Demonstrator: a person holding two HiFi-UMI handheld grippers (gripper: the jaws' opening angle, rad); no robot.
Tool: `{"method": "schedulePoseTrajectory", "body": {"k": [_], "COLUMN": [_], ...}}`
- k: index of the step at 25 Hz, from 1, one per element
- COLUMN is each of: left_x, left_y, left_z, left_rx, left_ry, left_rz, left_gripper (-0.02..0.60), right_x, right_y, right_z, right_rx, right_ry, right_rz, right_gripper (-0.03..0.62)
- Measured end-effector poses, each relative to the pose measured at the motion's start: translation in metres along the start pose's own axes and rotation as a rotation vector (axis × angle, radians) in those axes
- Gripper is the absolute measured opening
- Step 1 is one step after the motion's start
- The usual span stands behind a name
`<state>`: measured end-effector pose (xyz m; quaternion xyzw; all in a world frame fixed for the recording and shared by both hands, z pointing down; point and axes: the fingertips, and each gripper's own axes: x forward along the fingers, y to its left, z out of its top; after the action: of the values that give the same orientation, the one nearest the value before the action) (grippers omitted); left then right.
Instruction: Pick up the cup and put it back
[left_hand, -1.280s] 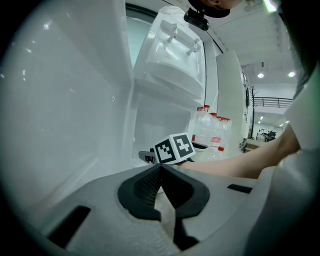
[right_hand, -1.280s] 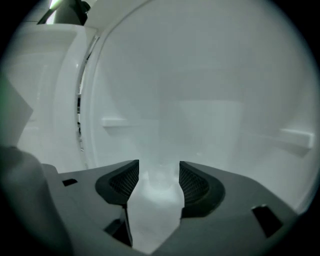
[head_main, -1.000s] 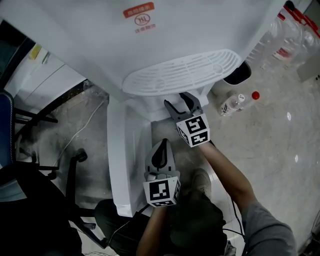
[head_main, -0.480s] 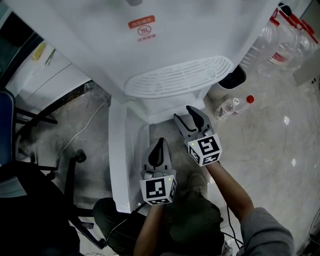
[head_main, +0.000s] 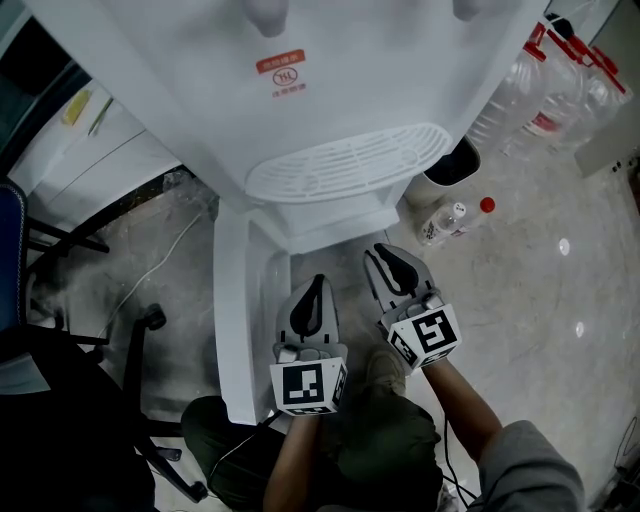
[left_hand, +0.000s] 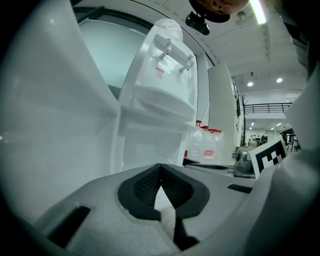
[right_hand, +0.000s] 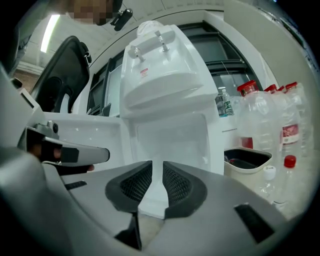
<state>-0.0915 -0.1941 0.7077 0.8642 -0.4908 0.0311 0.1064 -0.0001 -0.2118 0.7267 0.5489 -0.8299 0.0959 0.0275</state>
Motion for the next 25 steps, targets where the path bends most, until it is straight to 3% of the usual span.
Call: {"method": "schedulePoseTrajectory", "body": {"k": [7,13,18,21,25], "left_x": [-0.003,-0.006,-0.029,-0.048,-0.071], "left_y": [-0.008,-0.022,-0.043,-0.050,-0.050], "left_z": [0.010,0.043,0.097,0.131,0.187], "left_rx": [0.003,-0.030,-0.040,-0.073,-0.060], "left_ry": [-0.008,-0.029,-0.037,0.003,0.057], "left_rz": [-0.049,-0.095,-0.150,-0.165,-0.187], "left_gripper": [0.009,0.009,0.009,0.009,0.009], "right_x": [-0.020,-0.028,-0.045,-0.061,-0.080], "right_y": [0.013,0.019,0.036,0.054,0.080], "right_z": [0.019,0.046,0.100,0.140,0.202], "right_rx": [-0.014,-0.011,-0.027,-0.029,-0.027], "right_ry": [-0.040,-0.080,-0.048,-0.031,-0.013], "right_rz": [0.025,0.038,0.049,0.040,0.016], "right_gripper": [0.022,0.012,0.012,0.012,0.011]}}
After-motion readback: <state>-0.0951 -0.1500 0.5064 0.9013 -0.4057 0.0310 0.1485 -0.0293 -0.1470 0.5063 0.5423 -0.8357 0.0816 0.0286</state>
